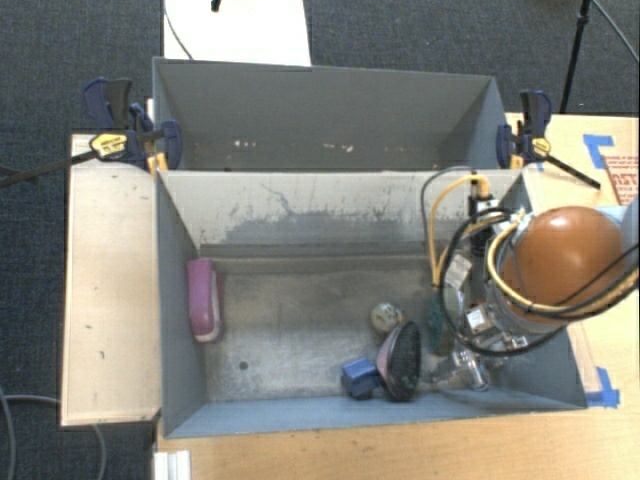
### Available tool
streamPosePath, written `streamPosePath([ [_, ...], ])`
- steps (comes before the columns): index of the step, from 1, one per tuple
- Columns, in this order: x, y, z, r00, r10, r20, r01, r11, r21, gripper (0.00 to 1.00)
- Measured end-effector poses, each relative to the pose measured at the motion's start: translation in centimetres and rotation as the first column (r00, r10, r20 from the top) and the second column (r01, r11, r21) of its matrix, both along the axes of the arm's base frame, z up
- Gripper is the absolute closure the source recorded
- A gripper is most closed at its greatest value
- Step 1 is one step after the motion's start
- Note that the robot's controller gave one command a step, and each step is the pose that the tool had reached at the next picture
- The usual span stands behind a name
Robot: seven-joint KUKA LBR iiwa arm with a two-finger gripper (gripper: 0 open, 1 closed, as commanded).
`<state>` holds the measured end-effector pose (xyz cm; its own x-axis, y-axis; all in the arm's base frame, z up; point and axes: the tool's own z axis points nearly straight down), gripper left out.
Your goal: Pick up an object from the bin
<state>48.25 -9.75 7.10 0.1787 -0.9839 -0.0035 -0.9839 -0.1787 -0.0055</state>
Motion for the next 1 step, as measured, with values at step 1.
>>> streamPosePath([
  [1, 0.08, -0.10, 0.08, 1.000, -0.001, 0.002, 0.001, 1.000, -0.002, 1.00],
])
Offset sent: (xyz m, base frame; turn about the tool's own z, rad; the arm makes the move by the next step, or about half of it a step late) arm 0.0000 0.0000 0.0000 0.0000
